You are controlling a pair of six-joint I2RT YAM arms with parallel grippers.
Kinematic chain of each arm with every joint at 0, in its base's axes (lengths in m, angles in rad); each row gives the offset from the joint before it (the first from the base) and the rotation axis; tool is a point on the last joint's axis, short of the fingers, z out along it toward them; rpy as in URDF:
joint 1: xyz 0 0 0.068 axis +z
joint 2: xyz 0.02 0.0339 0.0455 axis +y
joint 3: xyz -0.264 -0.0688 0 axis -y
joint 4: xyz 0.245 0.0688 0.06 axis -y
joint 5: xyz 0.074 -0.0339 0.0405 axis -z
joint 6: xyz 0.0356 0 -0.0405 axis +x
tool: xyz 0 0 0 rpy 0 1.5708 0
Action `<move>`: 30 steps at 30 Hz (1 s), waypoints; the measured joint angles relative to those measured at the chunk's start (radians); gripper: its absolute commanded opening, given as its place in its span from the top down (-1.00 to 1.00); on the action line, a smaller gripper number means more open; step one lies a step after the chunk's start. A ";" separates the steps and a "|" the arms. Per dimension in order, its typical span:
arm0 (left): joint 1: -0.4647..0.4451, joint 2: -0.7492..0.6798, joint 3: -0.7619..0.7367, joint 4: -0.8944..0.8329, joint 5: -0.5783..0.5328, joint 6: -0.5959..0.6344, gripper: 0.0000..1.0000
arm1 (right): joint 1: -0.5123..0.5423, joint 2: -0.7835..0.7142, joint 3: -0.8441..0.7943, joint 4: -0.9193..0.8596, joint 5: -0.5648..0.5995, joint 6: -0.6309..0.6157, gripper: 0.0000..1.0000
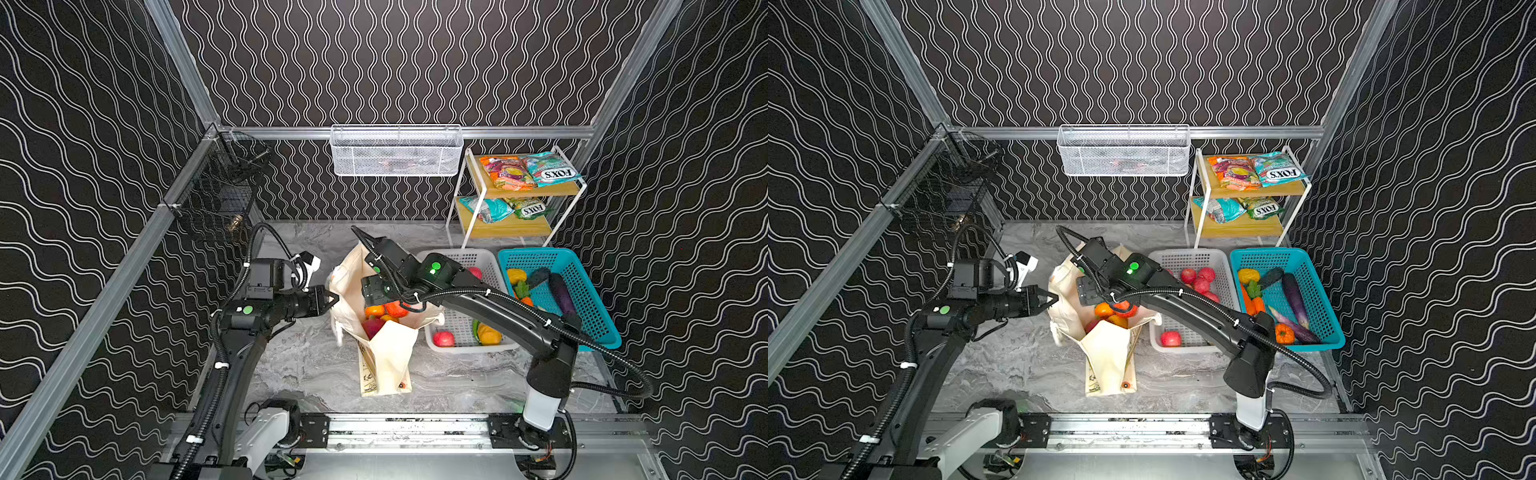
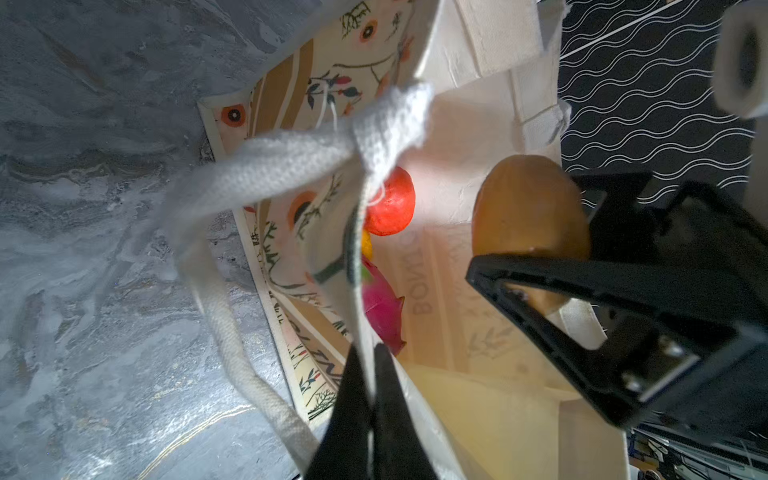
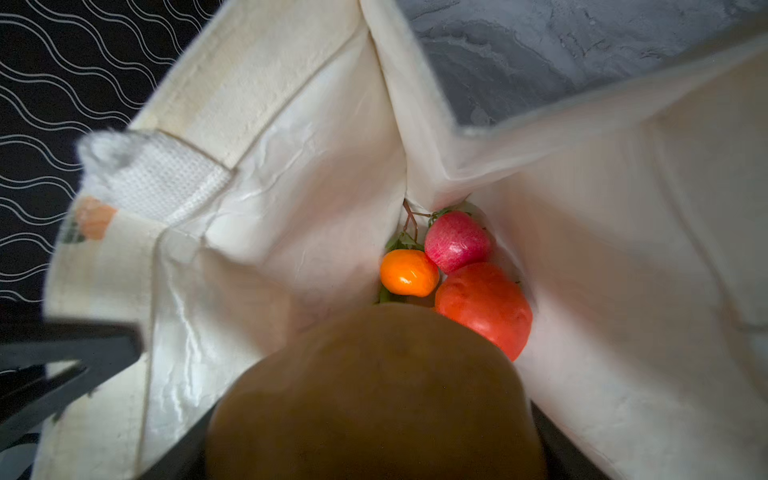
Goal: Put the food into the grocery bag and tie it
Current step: 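Lower the potato into the tote bag and open the right gripper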
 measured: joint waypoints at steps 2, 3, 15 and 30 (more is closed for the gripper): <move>0.000 0.000 0.000 0.004 0.003 0.000 0.89 | 0.000 0.012 -0.011 0.011 -0.011 -0.006 -0.48; 0.000 0.000 0.000 0.007 0.005 0.000 0.89 | 0.000 0.018 -0.019 0.020 -0.013 -0.007 -0.48; 0.000 0.000 -0.010 0.035 0.008 -0.019 0.89 | -0.004 0.092 -0.120 0.074 -0.045 -0.017 -0.49; 0.000 0.005 -0.012 0.044 0.012 -0.022 0.89 | -0.017 0.150 -0.183 0.153 -0.063 -0.017 -0.53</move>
